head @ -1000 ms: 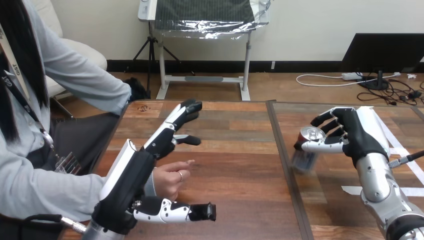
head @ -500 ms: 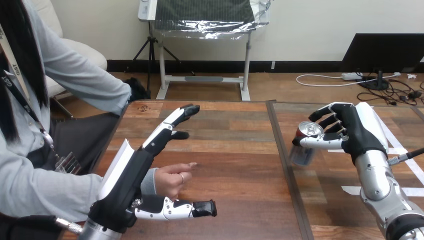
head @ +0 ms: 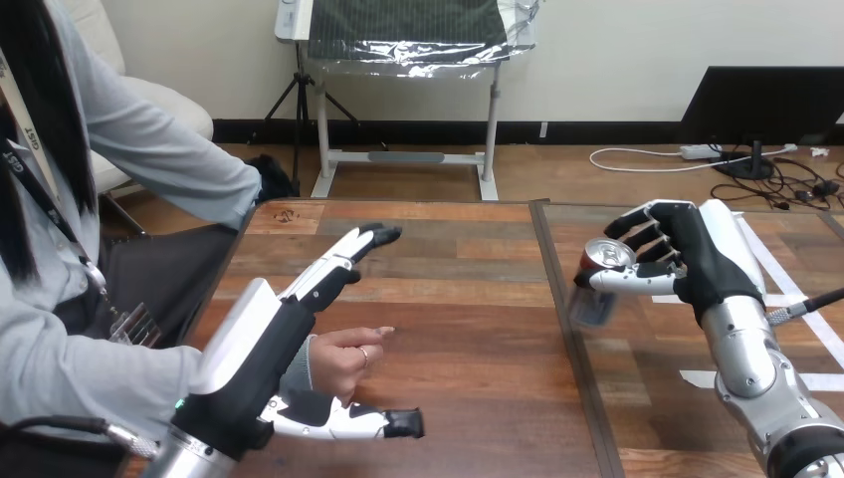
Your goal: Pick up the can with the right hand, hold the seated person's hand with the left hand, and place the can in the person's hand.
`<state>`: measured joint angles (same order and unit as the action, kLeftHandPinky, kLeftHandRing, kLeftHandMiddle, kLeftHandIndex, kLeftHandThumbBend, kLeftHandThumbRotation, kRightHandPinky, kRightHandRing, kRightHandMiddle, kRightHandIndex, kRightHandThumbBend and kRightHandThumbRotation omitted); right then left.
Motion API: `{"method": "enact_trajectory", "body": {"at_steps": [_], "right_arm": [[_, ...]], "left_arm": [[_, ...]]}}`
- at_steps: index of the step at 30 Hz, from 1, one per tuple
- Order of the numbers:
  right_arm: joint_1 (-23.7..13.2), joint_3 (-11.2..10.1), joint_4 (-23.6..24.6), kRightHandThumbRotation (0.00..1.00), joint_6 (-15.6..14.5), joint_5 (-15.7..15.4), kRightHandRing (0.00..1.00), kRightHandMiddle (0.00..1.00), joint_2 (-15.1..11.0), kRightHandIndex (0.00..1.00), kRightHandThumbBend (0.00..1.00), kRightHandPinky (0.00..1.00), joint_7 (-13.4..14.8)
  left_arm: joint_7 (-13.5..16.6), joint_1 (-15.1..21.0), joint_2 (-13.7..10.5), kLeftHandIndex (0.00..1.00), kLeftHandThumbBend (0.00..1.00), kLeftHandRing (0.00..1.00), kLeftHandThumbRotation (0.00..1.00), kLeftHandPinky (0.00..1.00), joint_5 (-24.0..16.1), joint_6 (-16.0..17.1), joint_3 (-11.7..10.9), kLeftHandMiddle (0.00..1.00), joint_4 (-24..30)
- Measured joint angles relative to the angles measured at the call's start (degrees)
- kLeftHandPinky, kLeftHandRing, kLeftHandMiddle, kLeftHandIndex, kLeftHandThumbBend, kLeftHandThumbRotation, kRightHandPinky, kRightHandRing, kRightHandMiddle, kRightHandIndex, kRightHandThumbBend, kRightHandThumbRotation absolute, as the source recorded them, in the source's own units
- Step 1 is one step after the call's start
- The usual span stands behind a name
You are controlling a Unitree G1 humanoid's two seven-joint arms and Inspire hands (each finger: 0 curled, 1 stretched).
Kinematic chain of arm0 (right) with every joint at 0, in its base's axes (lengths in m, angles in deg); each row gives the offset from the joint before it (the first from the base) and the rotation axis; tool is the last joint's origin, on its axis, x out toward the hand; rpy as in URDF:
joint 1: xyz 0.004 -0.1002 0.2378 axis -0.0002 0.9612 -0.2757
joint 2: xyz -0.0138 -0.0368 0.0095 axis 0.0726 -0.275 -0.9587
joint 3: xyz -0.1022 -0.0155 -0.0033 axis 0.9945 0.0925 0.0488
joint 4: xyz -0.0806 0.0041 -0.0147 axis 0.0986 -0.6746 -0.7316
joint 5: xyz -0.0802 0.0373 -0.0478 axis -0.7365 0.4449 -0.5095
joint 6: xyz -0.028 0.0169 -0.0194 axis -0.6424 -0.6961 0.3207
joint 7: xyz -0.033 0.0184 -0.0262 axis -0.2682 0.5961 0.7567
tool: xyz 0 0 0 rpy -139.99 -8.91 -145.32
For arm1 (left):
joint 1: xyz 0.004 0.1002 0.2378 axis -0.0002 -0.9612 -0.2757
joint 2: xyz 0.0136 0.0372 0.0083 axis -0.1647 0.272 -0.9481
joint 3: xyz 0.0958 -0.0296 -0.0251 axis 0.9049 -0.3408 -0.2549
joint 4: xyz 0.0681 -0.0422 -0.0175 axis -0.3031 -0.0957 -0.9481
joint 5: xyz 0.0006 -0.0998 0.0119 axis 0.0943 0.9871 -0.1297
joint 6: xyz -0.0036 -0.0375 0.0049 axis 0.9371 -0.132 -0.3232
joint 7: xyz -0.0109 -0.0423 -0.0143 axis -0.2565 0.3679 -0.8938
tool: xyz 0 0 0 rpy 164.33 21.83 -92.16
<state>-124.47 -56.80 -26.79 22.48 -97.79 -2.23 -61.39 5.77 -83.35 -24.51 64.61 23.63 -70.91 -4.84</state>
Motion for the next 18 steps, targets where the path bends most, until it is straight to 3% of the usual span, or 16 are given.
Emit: {"method": "enact_trajectory", "body": {"at_steps": [6,18], "right_arm": [[0.03,-0.01,0.67,0.0,0.1,0.01,0.44,0.5,0.0,0.55,0.75,0.4,-0.3],[0.03,-0.05,1.51,0.0,1.04,0.07,0.44,0.5,0.03,0.56,0.75,0.41,-0.88]], "left_arm": [[1.66,0.21,-2.03,0.87,1.0,0.86,0.17,0.76,-1.83,-1.9,-0.06,0.89,0.02],[2.24,1.73,-6.57,0.82,1.0,0.83,0.14,0.73,-4.42,-4.98,0.43,0.84,-0.01]]}}
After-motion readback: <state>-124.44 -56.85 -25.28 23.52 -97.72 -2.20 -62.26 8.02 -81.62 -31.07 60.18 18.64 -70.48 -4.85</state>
